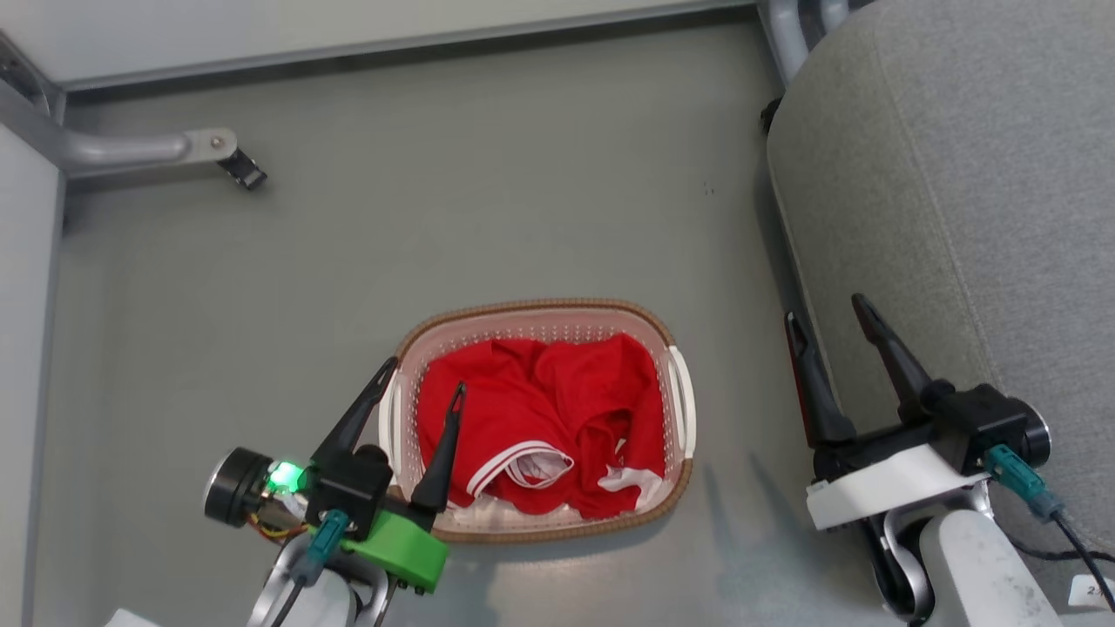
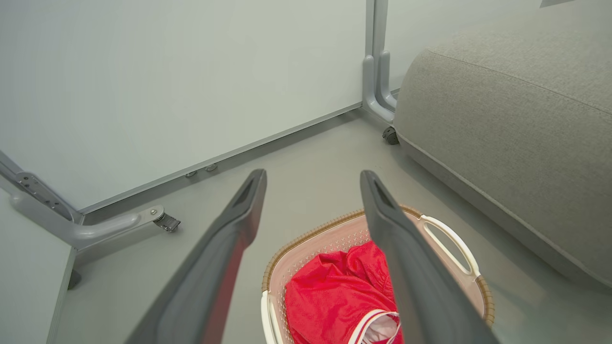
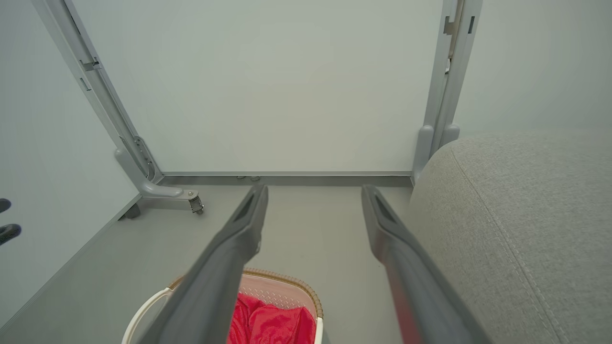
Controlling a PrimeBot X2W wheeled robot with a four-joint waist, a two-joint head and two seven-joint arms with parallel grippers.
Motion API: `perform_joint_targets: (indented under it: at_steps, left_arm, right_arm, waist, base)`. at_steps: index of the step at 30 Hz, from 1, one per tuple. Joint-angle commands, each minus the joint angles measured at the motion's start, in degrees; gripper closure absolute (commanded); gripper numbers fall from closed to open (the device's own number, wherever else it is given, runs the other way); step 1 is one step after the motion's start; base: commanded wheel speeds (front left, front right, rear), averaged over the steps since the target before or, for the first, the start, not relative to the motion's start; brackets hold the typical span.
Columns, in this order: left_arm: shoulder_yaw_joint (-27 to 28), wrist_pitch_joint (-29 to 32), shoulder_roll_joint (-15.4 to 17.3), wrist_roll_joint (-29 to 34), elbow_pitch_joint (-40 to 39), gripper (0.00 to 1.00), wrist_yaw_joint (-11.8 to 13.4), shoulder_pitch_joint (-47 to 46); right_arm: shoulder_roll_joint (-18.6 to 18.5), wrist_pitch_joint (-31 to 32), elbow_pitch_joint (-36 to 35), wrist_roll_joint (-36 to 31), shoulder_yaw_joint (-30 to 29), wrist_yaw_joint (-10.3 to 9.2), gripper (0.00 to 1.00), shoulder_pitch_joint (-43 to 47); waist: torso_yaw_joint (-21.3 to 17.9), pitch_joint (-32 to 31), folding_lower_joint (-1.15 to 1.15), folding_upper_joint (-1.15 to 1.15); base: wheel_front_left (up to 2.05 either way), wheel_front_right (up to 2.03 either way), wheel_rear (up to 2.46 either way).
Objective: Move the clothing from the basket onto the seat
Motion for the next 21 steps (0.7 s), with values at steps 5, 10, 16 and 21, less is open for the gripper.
perform_joint_targets:
  at_steps: [5,10,16,21]
  left_arm:
    - [-9.1,0.0,4.3,2.5,5.4,0.0,-0.4,-10.6]
    - [-16.8,0.0,7.5,0.5,11.4,0.0,-0.4,-20.2]
    - [-29.6,0.0,11.1,-0.7,19.7,0.0,-0.4,-30.8]
    - [-38.9,0.0,11.8,-1.5,26.2,0.0,-0.4,-38.6]
  right_arm:
    - [-0.2,-0.3,-1.2,0.5,-1.4,-0.01,0.0,-5.3]
    - [-0.2,-0.3,-2.0,2.7,-0.5,-0.01,0.0,-9.0]
    - [-0.2,-0.3,-3.5,5.1,0.7,-0.01,0.0,-12.2]
    - [-0.2,-0.3,-5.0,6.3,1.0,-0.01,0.0,-13.9]
  waist:
    - [-1.3,16.9,-0.01,0.0]
    - [-3.2,24.0,-0.01,0.0]
    - [-5.4,30.7,-0.01,0.0]
    - [-6.6,35.3,-0.01,0.0]
  base:
    - [0.0,0.0,0.0]
    - [0.0,0.0,0.0]
    - [0.0,0.0,0.0]
    - [0.0,0.0,0.0]
